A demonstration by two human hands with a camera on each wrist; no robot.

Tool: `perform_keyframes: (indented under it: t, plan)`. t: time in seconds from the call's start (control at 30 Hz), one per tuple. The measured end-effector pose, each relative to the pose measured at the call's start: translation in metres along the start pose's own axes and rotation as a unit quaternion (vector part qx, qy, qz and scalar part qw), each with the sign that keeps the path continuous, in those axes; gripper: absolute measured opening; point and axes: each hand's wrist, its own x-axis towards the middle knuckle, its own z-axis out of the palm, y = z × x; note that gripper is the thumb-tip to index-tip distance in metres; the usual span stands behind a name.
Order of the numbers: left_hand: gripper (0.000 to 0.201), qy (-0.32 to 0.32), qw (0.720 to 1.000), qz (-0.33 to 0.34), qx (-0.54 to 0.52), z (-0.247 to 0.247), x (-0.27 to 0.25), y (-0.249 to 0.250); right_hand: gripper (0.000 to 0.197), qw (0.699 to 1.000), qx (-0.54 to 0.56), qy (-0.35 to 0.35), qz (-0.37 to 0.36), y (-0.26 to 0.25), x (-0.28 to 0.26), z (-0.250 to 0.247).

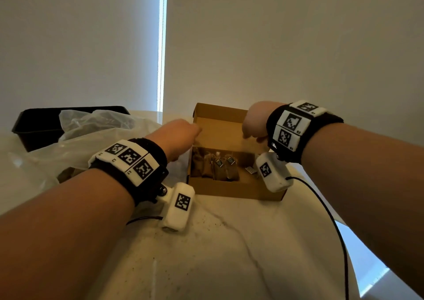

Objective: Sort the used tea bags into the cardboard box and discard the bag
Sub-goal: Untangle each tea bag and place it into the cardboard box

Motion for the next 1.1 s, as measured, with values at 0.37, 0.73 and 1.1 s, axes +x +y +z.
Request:
perform_keyframes:
  t: [0.37, 0.73, 1.1]
  plan:
    - [0.056, -0.074, 0.905, -0.042, -0.416, -0.009, -0.007, 0.007, 0.012, 0.697, 0.705, -0.133, 0.026, -0.036, -0.028, 0.053]
    - [0.059, -0.142, 0.933, -0.015, -0.33, -0.004, -0.004, 0.01, 0.015, 0.717, 0.692, -0.061, -0.057, -0.022, -0.02, 0.089]
    - [0.018, -0.089, 0.978, 0.03, -0.186, -0.009, -0.007, 0.005, 0.016, 0.581, 0.813, -0.022, 0.009, -0.017, -0.015, 0.086]
